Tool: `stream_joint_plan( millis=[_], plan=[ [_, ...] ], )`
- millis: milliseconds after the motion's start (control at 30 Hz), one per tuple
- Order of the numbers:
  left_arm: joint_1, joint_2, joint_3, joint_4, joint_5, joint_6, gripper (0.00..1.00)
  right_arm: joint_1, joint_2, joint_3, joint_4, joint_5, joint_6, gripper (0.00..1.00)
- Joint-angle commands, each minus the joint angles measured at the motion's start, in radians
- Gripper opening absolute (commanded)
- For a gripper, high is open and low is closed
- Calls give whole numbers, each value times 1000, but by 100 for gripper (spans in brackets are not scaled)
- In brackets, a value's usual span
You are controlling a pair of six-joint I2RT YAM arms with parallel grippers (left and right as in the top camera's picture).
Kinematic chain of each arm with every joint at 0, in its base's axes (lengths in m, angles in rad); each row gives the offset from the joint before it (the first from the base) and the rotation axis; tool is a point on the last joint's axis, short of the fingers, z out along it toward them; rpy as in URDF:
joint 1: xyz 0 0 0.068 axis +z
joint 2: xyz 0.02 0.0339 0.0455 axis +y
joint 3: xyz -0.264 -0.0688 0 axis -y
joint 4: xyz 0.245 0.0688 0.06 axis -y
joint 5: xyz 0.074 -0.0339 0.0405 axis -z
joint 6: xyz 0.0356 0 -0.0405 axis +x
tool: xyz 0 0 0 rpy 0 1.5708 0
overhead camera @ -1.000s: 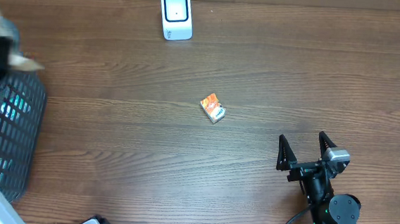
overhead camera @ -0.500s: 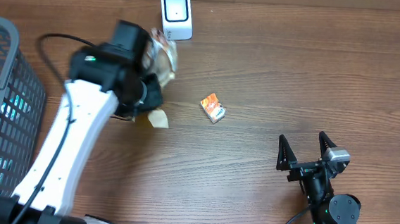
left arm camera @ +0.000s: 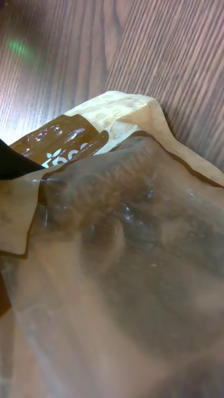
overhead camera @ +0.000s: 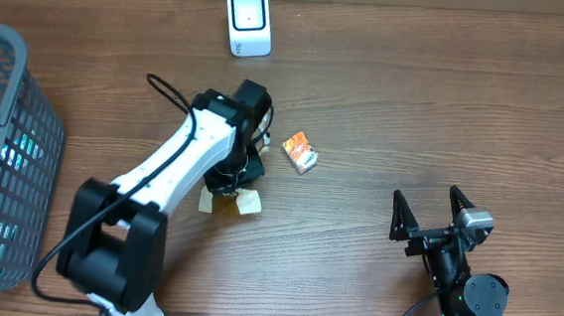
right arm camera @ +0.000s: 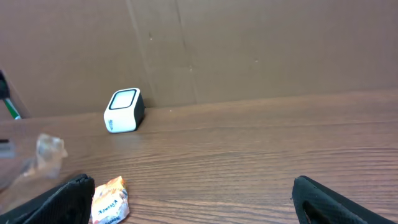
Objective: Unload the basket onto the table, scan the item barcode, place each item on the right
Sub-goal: 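Carry the cookie bag out and release it beside the orange pack, then reach the left gripper into the basket and grasp a blue tissue pack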
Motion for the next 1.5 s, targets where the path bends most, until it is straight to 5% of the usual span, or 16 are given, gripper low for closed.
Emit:
stream_joint_plan(
  millis=[0, 33, 67, 167, 367, 867, 1167, 1467],
  plan=[
    [-1, 21, 0, 10, -21, 19, 14, -3, -7, -11, 3, 10, 7, 100],
    [-2, 21, 0, 16, -20, 34, 27, -3, -7, -11, 3, 10, 7, 100],
    [-1, 21, 0, 23, -20, 44, 52, -3, -7, -11, 3, 10, 7, 100],
    [0, 21, 2, 27, -16, 45, 66, -3, -7, -11, 3, 10, 7, 100],
    [1, 20, 74, -10, -13, 80, 64, -3, -7, -11, 3, 10, 7, 100],
    [56, -106, 712, -333, -204, 246, 57, -3, -7, -11, 3, 10, 7, 100],
    [531, -323, 771, -426, -233, 245, 57, -3, -7, -11, 3, 10, 7, 100],
    [940, -329, 769, -435, -157, 260, 56, -3, -7, -11, 3, 10, 7, 100]
  ],
)
